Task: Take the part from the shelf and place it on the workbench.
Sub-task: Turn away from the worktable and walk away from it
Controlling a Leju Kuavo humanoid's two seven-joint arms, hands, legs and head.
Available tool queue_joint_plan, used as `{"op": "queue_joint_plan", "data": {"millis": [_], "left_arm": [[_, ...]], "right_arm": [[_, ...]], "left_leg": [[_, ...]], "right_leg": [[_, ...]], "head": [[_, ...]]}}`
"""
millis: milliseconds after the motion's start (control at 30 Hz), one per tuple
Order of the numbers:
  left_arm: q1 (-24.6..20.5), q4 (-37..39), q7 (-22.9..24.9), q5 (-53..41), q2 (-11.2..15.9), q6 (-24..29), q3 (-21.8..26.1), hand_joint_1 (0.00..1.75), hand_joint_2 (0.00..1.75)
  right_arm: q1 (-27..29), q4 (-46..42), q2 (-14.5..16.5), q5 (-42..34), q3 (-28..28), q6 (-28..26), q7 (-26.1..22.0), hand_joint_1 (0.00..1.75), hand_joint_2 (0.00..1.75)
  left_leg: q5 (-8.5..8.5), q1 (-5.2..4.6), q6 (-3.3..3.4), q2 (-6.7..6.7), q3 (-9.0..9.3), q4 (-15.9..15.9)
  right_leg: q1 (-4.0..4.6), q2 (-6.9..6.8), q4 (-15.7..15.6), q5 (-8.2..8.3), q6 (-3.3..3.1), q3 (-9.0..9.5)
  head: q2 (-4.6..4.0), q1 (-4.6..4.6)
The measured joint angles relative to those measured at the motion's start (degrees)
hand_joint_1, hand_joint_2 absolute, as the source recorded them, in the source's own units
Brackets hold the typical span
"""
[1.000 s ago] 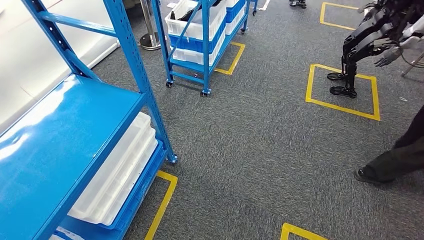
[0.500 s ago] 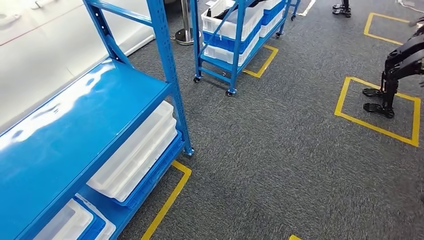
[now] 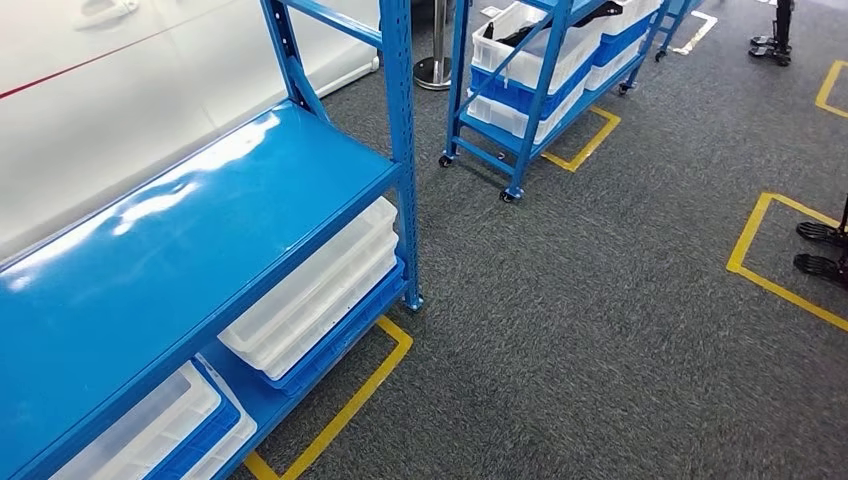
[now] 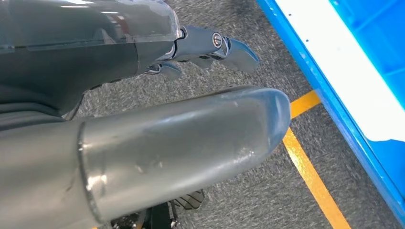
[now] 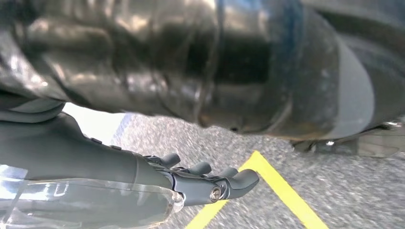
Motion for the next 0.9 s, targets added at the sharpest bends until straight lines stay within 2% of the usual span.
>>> {"op": "queue_joint_plan", "data": {"millis": [33, 100, 133, 167, 233, 300, 333, 367, 400, 433, 500, 533, 600, 633, 700, 733, 767, 800, 833, 867, 900], "left_arm": [[-0.01, 0.0, 0.0, -0.01, 0.05, -0.01, -0.07, 0.0, 0.0], [0.18, 0.0, -0.01, -0.02, 0.18, -0.01, -0.18, 0.0, 0.0], [0.31, 0.01, -0.01, -0.02, 0.22, -0.01, -0.22, 0.0, 0.0], [0.38, 0.01, 0.0, -0.02, 0.26, -0.01, -0.27, 0.0, 0.0], [0.28, 0.02, 0.01, -0.01, 0.32, -0.02, -0.39, 0.0, 0.0], [0.17, 0.02, 0.02, -0.11, 0.41, -0.02, -0.49, 0.0, 0.0], [0.23, 0.02, 0.03, -0.22, 0.44, -0.03, -0.54, 0.0, 0.0], [0.35, 0.02, 0.05, -0.37, 0.47, -0.04, -0.6, 0.0, 0.0], [0.46, 0.02, 0.08, -0.56, 0.51, -0.06, -0.69, 0.0, 0.0], [0.5, 0.02, 0.11, -0.71, 0.57, -0.1, -0.8, 0.0, 0.0], [0.36, 0.03, 0.16, -0.94, 0.82, -0.19, -0.99, 0.0, 0.0], [0.34, 0.04, 0.2, -1.0, 0.95, -0.23, -1.05, 0.0, 0.0], [0.57, 0.04, 0.32, -1.1, 1.19, -0.26, -1.12, 0.0, 0.0], [0.74, 0.05, 0.4, -1.19, 1.27, -0.28, -1.16, 0.0, 0.0], [0.82, 0.06, 0.6, -1.42, 1.33, -0.31, -1.34, 0.0, 0.0], [0.75, 0.07, 0.68, -1.53, 1.33, -0.33, -1.48, 0.0, 0.0], [0.67, 0.07, 0.76, -1.63, 1.33, -0.36, -1.63, 0.0, 0.0], [0.62, 0.07, 0.81, -1.71, 1.33, -0.41, -1.79, 0.0, 0.0], [0.62, 0.08, 0.86, -1.79, 1.33, -0.46, -1.92, 0.0, 0.0], [0.68, 0.08, 0.9, -1.88, 1.33, -0.53, -2.05, 0.0, 0.0], [0.74, 0.1, 0.92, -1.98, 1.33, -0.59, -2.16, 0.0, 0.0]], "right_arm": [[-0.02, 0.01, -0.01, 0.0, 0.0, 0.01, 0.02, 0.0, 0.0], [-0.19, 0.02, -0.01, 0.01, 0.0, 0.01, 0.02, 0.0, 0.0], [-0.21, 0.02, -0.01, 0.01, 0.0, 0.01, 0.04, 0.0, 0.0], [-0.18, 0.02, 0.0, 0.02, 0.0, 0.0, 0.05, 0.0, 0.0], [-0.03, 0.02, 0.01, 0.02, 0.0, 0.01, 0.05, 0.0, 0.0], [0.12, 0.02, 0.01, 0.02, 0.0, 0.01, 0.05, 0.0, 0.0], [0.15, 0.02, 0.01, 0.04, 0.0, 0.02, 0.05, 0.0, 0.0], [0.13, 0.02, 0.01, 0.08, 0.0, 0.04, 0.05, 0.0, 0.0], [0.09, 0.02, 0.01, 0.13, 0.0, 0.06, 0.05, 0.0, 0.0], [0.06, 0.02, 0.03, 0.19, 0.0, 0.09, 0.04, 0.0, 0.0], [0.0, 0.02, 0.07, 0.34, 0.0, 0.25, -0.01, 0.0, 0.0], [-0.05, 0.02, 0.09, 0.45, 0.0, 0.36, -0.03, 0.0, 0.0], [-0.26, 0.02, 0.09, 0.67, 0.0, 0.58, -0.11, 0.0, 0.0], [-0.36, 0.02, 0.09, 0.75, 0.0, 0.65, -0.15, 0.0, 0.0], [-0.4, 0.02, 0.07, 0.86, 0.0, 0.81, -0.21, 0.0, 0.0], [-0.34, 0.02, 0.06, 0.91, 0.0, 0.87, -0.21, 0.0, 0.0], [-0.28, 0.02, 0.04, 0.94, 0.0, 0.92, -0.21, 0.0, 0.0], [-0.21, 0.02, 0.02, 0.97, 0.0, 0.93, -0.21, 0.0, 0.0], [-0.16, 0.02, 0.01, 0.98, 0.0, 0.95, -0.21, 0.0, 0.0], [-0.13, 0.02, 0.01, 0.98, 0.0, 0.96, -0.21, 0.0, 0.0], [-0.1, 0.02, 0.0, 0.99, 0.0, 0.98, -0.21, 0.0, 0.0]], "left_leg": [[0.12, 0.04, -0.49, -0.54, -0.28, 0.03], [0.54, 0.24, -1.37, -1.55, -0.71, -0.21], [0.38, 0.3, -1.62, -1.2, -0.99, 0.02], [-0.44, 0.28, -1.8, -0.17, -1.6, 1.12], [-3.93, 0.13, -1.86, 2.77, -4.09, 6.68], [-7.28, 0.08, -1.85, 4.0, -7.05, 13.9], [-7.65, 0.04, -1.75, 4.19, -7.54, 15.63], [-6.95, -0.04, -1.55, 4.38, -6.9, 15.14], [-5.36, -0.21, -1.25, 4.75, -5.09, 12.32], [-3.64, -0.49, -0.81, 5.68, -2.68, 8.18], [-1.64, -1.24, 0.03, 7.71, 0.9, 1.54], [-1.44, -1.53, 0.35, 8.26, 1.47, 0.16], [-1.16, -1.64, 0.77, 7.48, 1.36, -0.42], [-0.88, -1.49, 0.98, 6.99, 1.44, -0.78], [-0.23, -1.02, 1.55, 6.04, 1.63, -1.5], [0.01, -0.92, 1.72, 5.6, 1.58, -1.61], [0.16, -0.88, 1.87, 5.04, 1.37, -1.59], [0.25, -0.85, 1.9, 4.42, 1.18, -1.53], [0.31, -0.82, 1.86, 3.75, 1.06, -1.45], [0.35, -0.77, 1.79, 3.02, 0.98, -1.33], [0.34, -0.68, 1.66, 2.28, 0.94, -1.17]], "right_leg": [[0.14, 0.66, -0.77, -0.11, -0.22, 0.24], [0.36, -0.27, -1.06, 0.13, -1.02, 0.18], [0.35, -0.91, -1.3, 0.35, -1.53, 0.21], [0.34, -1.67, -1.58, 0.6, -2.08, 0.22], [0.65, -3.27, -1.89, 0.85, -2.86, 0.14], [1.25, -4.99, -1.86, 0.83, -3.2, -0.04], [1.51, -5.79, -1.83, 0.78, -3.3, -0.08], [1.72, -6.54, -1.8, 0.72, -3.39, -0.05], [1.89, -7.24, -1.78, 0.66, -3.45, 0.04], [2.0, -7.87, -1.77, 0.58, -3.48, 0.19], [2.29, -9.01, -1.69, 0.42, -3.3, 0.37], [2.36, -9.5, -1.66, 0.39, -3.14, 0.38], [2.38, -10.31, -1.72, 0.4, -2.7, 0.47], [2.31, -9.87, -1.55, 0.21, -2.37, 0.55], [2.02, -7.05, 0.94, -1.71, -1.59, -0.38], [1.72, -5.36, 3.84, -3.46, -1.25, -1.69], [1.47, -4.36, 7.56, -5.37, -0.98, -3.49], [1.23, -4.0, 11.15, -6.81, -0.76, -5.22], [1.02, -3.91, 13.46, -7.25, -0.57, -6.36], [0.81, -3.87, 13.76, -6.52, -0.38, -6.58], [0.59, -3.73, 11.73, -4.71, -0.24, -5.69]], "head": [[-0.01, -0.01], [-0.01, -0.03], [-0.01, -0.03], [0.0, -0.05], [0.0, -0.09], [0.0, -0.1], [0.0, -0.1], [0.0, -0.1], [0.0, -0.11], [-0.01, -0.11], [-0.01, -0.1], [-0.01, -0.1], [0.0, -0.1], [0.0, -0.09], [-0.01, -0.07], [-0.01, -0.04], [-0.01, -0.04], [-0.01, -0.03], [-0.01, -0.03], [0.0, -0.03], [0.0, -0.03]]}}
